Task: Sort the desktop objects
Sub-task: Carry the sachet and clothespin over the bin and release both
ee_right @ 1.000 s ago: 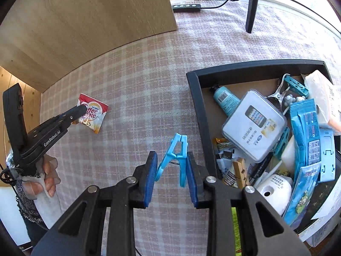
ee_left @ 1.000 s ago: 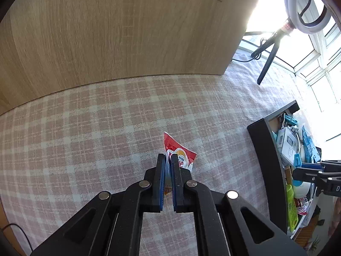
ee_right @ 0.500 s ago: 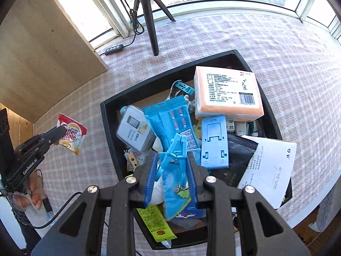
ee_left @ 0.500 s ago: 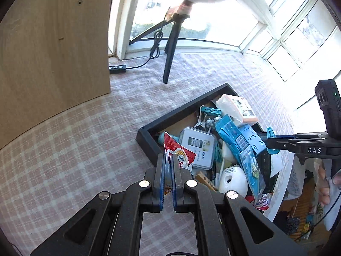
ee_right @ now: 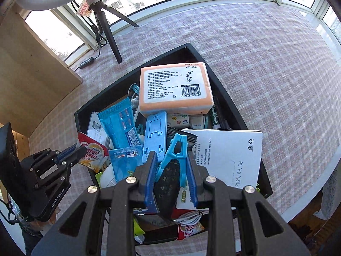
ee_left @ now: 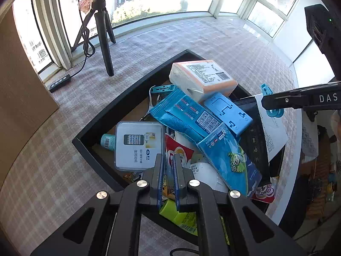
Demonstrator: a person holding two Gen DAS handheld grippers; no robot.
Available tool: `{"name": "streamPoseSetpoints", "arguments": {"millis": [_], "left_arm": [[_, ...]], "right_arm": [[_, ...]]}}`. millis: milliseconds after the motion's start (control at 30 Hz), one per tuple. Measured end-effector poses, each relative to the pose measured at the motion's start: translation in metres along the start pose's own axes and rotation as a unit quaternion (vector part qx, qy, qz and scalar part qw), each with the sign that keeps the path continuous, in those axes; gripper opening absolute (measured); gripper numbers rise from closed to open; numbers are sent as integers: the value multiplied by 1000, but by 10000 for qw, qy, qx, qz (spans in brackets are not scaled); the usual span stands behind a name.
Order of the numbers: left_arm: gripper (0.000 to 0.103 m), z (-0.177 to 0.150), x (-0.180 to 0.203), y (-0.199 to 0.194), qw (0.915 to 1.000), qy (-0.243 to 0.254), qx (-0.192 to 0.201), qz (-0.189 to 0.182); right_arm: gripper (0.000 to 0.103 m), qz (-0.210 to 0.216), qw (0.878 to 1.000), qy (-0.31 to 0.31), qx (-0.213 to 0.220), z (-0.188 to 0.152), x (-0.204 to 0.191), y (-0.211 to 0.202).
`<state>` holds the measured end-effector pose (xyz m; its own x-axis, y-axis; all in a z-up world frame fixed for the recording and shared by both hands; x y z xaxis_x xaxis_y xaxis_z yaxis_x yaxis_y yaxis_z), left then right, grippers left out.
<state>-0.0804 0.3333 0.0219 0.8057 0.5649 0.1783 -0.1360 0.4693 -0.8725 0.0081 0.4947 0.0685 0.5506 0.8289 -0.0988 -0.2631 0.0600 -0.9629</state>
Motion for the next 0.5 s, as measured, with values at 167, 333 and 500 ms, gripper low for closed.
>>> {"name": "streamPoseSetpoints", "arguments": {"millis": [167, 333, 500], "left_arm": [[45, 5, 1, -7, 9999, -28, 148, 49], [45, 7, -6, -17, 9997, -69, 214, 114], [45, 2, -24, -27, 9989, -335, 236, 246]], "right_arm": [[34, -145, 9999, 64, -55, 7, 9, -1], [39, -172, 9998, 117, 38, 13, 17, -7], [39, -194, 9998, 57, 91, 6, 15, -11]]}}
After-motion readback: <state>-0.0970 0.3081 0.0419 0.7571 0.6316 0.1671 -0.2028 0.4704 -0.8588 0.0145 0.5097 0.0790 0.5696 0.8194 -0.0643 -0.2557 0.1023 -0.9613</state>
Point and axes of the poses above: each gripper's, at about its wrist camera, not at the fingertips, and y roughly the way its jaws point, x to its right, z to its top, the point moved 7 cm from there along y, roughly the way its jaws point, and after that the axes turned 4 degrees about x, right-handed, at the moved point
